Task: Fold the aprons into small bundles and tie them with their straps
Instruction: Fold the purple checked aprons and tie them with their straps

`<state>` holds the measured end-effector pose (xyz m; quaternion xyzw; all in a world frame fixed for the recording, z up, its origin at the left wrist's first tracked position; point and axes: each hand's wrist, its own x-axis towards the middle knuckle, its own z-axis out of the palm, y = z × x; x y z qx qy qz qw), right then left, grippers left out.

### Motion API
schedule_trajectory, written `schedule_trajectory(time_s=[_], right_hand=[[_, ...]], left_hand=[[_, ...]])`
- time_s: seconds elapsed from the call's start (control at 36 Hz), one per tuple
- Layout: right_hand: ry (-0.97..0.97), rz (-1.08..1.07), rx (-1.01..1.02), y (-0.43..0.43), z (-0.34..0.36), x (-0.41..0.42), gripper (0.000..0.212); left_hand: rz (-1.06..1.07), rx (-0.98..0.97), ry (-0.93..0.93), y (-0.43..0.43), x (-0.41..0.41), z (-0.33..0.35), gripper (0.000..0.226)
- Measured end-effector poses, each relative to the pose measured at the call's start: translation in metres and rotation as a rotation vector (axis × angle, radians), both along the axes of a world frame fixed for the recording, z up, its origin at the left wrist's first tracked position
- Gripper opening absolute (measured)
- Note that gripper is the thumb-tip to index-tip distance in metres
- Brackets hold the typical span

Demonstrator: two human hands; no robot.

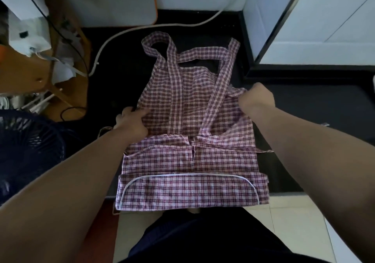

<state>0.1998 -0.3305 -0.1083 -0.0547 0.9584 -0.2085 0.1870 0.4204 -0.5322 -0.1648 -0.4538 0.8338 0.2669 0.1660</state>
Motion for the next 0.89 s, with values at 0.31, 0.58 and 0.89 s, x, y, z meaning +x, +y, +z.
schedule_trajectory(time_s=[0.31, 0.58, 0.89], right_hand=[[-0.099, 0.242, 0.153, -0.016, -0.012, -0.016, 0.042], [-0.282, 0.075, -0.042, -0.029, -0.029, -0.033, 0.025], [0.196, 0.205, 0.085, -0.014, -0.034, -0.034, 0.026]], left_hand=[[0.077, -0.007, 0.198, -0.004, -0.005, 0.006, 0.045], [0.181, 0.070, 0.341, -0.016, -0.039, 0.011, 0.041], [0.083, -0.022, 0.211, -0.019, -0.051, 0.000, 0.052]])
